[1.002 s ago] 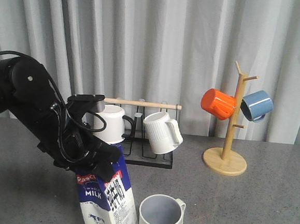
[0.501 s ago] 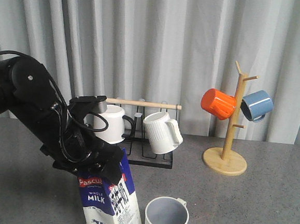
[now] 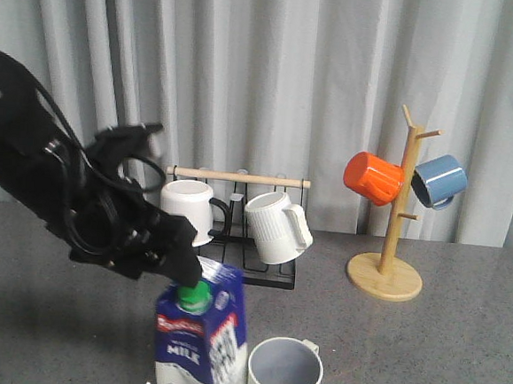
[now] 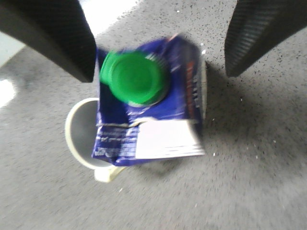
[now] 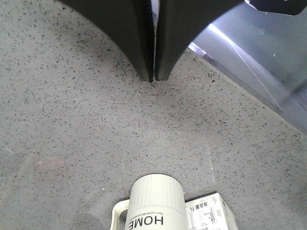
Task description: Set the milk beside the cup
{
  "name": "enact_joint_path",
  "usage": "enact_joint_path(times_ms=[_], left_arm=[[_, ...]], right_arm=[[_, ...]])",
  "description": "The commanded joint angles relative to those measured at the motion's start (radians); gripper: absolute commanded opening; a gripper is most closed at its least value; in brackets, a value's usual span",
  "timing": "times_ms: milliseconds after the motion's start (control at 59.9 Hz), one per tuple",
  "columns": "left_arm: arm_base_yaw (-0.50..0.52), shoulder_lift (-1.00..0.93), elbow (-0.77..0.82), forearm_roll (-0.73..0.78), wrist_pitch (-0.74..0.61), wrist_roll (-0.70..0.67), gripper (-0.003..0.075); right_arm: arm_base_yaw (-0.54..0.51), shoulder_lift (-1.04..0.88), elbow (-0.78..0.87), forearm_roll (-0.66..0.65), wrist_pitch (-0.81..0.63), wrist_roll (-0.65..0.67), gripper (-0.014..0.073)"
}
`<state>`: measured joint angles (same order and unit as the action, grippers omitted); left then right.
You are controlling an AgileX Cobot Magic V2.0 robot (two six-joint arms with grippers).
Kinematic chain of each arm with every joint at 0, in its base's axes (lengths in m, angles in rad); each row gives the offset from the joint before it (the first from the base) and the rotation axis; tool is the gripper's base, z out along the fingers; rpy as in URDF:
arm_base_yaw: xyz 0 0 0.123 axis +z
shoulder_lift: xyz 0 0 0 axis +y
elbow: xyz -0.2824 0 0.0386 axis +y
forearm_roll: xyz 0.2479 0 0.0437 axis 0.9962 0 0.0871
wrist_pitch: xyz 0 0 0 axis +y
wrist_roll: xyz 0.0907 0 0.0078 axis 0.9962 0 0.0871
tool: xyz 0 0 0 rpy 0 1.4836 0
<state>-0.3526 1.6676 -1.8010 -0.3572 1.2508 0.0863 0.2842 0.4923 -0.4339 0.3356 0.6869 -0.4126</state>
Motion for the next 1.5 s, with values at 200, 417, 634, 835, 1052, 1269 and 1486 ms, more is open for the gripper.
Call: enact_joint_path(times_ms=[200,417,634,835,1052,1269,1486], left_arm=[[-0.007,-0.253,-0.031,-0.012,-0.003,0.02,0.0344],[-0.007,-0.403,0.02,0.131,-0.02,0.037,-0.0009],[-0.007,-0.609,0.327,0.183,-0.19,0.037,-0.0008],[-0.007,-0.835,0.64,0.183,-0.433,0.036,-0.0008],[-0.007,-1.039,0.831,0.175,-0.509,-0.008,-0.0008],[-0.007,-1.137,0.868,0.175,-0.437,-0.008,-0.0008],[-0.007,-1.172,0.868,0.186,-0.42,0.005,-0.0008]], right_arm=[[-0.002,0.0,-0.027,0.003,-0.192,0.062,-0.0005],[-0.004,0.016,-0.027,-0.095,-0.322,0.194,-0.0005],[-0.004,0.05,-0.027,-0.15,-0.324,0.224,-0.0005],[-0.004,0.05,-0.027,-0.149,-0.317,0.224,-0.0005],[-0.004,0.05,-0.027,-0.149,-0.317,0.224,-0.0005],[-0.004,0.05,-0.027,-0.149,-0.317,0.224,-0.0005],[-0.004,0.05,-0.027,-0.149,-0.317,0.224,-0.0005]])
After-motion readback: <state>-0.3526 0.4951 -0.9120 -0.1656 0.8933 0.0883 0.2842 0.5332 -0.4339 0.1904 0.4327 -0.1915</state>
